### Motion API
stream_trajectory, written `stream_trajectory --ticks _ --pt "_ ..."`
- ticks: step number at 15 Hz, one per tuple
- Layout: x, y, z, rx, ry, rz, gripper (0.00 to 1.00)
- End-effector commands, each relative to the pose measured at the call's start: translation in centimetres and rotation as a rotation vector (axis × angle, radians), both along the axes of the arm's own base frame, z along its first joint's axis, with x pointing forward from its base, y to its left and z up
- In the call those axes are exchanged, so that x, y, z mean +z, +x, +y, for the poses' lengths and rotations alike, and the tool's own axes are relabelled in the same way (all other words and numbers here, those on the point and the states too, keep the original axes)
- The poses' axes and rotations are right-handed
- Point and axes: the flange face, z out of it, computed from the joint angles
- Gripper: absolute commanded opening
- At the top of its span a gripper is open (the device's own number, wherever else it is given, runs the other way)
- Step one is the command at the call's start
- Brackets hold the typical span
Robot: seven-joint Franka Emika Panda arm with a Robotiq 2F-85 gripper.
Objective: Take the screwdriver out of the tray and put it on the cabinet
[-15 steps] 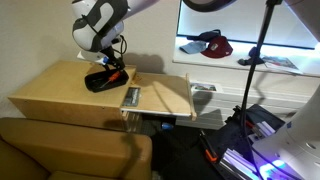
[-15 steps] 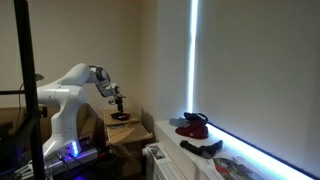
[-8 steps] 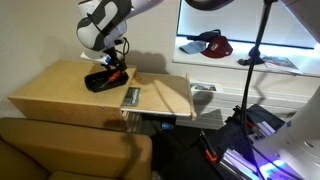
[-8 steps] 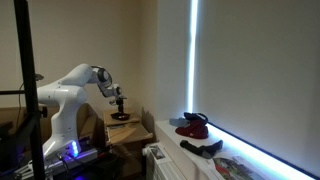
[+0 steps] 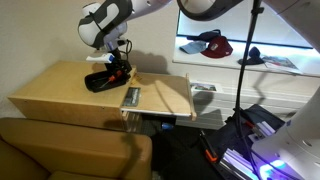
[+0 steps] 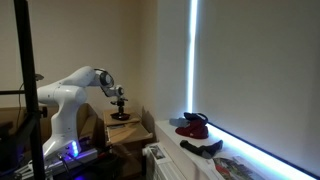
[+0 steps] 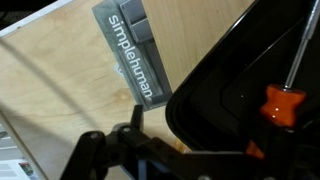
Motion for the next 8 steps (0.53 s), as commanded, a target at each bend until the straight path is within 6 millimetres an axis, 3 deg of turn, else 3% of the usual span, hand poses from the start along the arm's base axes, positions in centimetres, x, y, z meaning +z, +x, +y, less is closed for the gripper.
stream_trajectory --ticks 1,8 --pt "-0.15 1.17 -0.26 0.021 0.059 0.011 1.00" --pt "0.51 1.89 -0.77 -0.003 0.104 -0.051 1.00"
